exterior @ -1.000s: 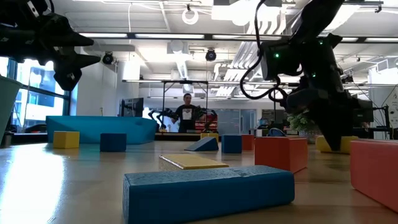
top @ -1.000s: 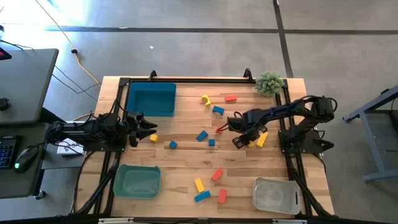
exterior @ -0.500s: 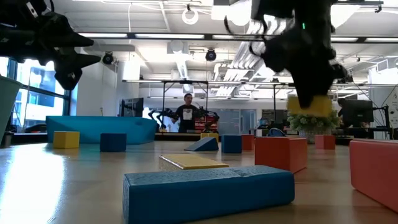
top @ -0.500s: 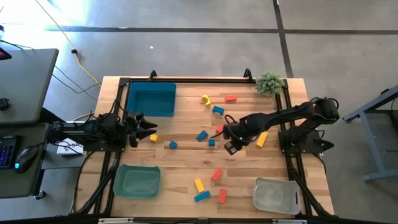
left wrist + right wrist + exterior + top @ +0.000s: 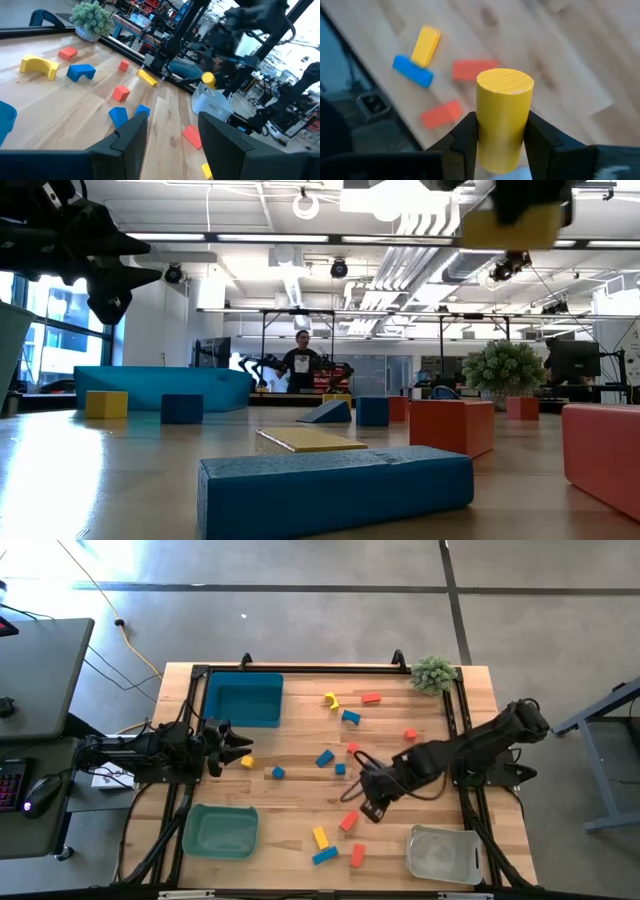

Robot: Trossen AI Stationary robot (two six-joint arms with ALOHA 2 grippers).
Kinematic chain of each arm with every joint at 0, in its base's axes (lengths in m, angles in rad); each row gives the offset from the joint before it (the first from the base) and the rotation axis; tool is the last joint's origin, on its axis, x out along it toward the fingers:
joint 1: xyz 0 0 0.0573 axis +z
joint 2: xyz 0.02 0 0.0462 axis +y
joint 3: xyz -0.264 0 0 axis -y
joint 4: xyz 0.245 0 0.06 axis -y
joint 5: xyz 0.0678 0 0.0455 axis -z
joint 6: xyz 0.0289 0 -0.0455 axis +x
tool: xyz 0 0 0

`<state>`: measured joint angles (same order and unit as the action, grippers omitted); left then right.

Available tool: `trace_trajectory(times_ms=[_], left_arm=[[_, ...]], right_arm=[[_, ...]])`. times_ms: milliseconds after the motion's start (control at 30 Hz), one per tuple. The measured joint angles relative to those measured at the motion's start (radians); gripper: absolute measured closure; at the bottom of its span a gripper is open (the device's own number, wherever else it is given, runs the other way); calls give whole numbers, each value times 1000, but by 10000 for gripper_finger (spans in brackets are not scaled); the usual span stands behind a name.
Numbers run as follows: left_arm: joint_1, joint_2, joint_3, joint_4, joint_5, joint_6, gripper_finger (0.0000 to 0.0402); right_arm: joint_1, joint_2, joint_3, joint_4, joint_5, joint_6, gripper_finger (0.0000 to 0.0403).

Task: Sort & place blocks by color
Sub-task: Put the yellow block into the gray bin

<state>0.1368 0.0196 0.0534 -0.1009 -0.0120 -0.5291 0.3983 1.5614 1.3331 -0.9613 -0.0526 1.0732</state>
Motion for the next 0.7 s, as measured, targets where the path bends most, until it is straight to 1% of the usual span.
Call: trace_trajectory(times_ms=[100,233,367,533,700], left_arm=[[0,0,0,0,0,-15,236],[0,0,0,0,0,-25,236],[0,0,0,0,0,-74,236],[0,0,0,0,0,-100,236],[0,0,0,0,-3,-115,236]], right_arm=[[59,0,0,0,-38,51,302],[151,0,0,0,-45,146,302],[252,0,0,0,-54,253,302],[379,0,0,-26,-52,433,302],[495,0,0,-92,-16,651,302]])
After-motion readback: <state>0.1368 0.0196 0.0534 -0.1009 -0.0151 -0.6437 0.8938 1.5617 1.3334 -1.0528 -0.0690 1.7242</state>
